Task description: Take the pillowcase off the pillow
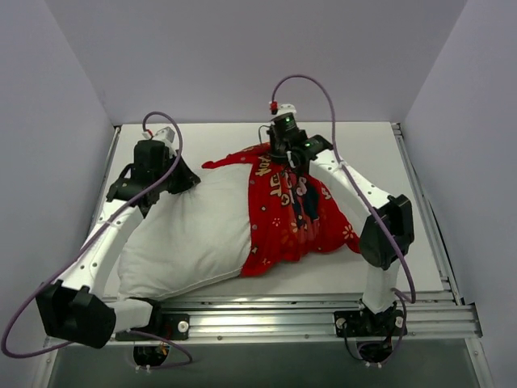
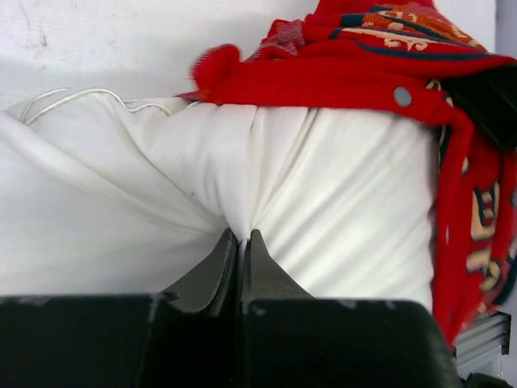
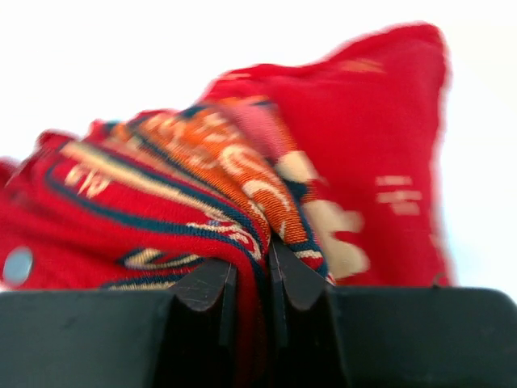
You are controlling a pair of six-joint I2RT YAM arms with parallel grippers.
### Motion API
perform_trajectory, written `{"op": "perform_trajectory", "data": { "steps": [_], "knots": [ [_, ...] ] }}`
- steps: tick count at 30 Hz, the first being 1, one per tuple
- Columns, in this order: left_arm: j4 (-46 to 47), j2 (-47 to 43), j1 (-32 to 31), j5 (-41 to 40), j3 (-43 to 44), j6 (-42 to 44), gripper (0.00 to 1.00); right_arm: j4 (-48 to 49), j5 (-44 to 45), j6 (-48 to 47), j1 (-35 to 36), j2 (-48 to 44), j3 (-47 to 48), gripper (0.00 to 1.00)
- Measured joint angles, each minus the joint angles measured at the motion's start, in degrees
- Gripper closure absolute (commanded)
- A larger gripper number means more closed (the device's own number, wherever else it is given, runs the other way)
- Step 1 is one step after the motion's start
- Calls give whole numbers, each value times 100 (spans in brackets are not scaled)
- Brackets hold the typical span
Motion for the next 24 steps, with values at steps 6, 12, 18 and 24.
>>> {"op": "perform_trajectory", "data": {
  "steps": [6,12,18,24],
  "knots": [
    [-800,-691,-173,-57,643,109,98,-562,-675,667,-1071,-317,107,100],
    [-1405,-852,-199,-208,1126,177,98,-841,-1241,1080,-1628,-581,369,100],
    [-2166,-914,-101,-1108,2116,627,98,-1145,-1296,1255,-2328,-638,535,100],
    [-2240,-1558,140,-1722,2461,907,98,-841,-660,1078,-3528,-654,472,100]
  ]
}}
